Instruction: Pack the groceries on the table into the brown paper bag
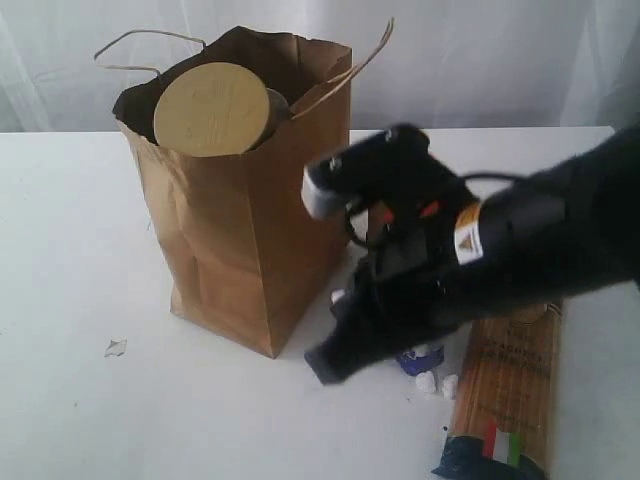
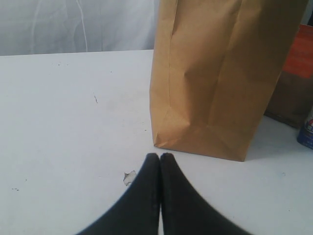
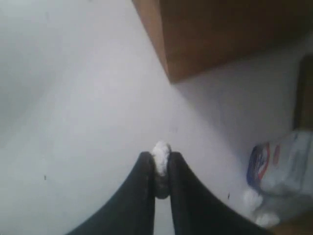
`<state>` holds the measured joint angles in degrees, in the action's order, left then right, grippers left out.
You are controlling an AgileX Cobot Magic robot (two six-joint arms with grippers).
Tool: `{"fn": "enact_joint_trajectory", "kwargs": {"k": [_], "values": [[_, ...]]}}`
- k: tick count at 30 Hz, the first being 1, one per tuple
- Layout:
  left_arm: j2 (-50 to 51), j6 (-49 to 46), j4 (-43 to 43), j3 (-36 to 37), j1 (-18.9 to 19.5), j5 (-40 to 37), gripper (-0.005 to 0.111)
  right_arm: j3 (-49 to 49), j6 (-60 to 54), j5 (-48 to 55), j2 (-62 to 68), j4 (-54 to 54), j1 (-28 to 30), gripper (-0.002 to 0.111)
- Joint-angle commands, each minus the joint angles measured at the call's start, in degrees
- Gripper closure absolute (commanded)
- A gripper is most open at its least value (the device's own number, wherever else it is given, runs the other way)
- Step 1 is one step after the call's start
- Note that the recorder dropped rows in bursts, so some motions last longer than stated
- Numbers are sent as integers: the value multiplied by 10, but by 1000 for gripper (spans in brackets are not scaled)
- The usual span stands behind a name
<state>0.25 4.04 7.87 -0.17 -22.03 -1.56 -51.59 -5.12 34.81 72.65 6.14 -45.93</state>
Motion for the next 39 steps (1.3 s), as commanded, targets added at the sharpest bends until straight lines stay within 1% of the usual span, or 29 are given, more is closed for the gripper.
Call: {"fn": "enact_joint_trajectory", "kwargs": {"k": [1,6,9,12,21,26,28,29,33,35,36,39], "values": [[-2,0,-1,2,1,0,107,-94,-6,-1,-7,-38,5,108],[-2,0,-1,2,1,0,107,-175,-6,-6,4,-82,39,108],[-2,0,-1,2,1,0,107,-216,-6,-10,22,-90,69,108],[-2,0,-1,2,1,0,107,-257,-6,-31,58,-92,88,108],[-2,0,-1,2,1,0,107,-373,-7,-41,201,-92,117,108],[-2,0,-1,2,1,0,107,-428,-24,-42,262,-92,117,108],[-2,0,-1,2,1,0,107,-443,-25,-42,278,-92,117,104],[-2,0,-1,2,1,0,107,-450,-25,-42,283,-93,117,100],[-2,0,-1,2,1,0,107,-465,-26,-38,285,-93,117,78],[-2,0,-1,2,1,0,107,-465,-26,-35,278,-93,117,70],[-2,0,-1,2,1,0,107,-465,-25,-31,272,-93,117,68],[-2,0,-1,2,1,0,107,-446,-18,-15,230,-103,117,68]]}}
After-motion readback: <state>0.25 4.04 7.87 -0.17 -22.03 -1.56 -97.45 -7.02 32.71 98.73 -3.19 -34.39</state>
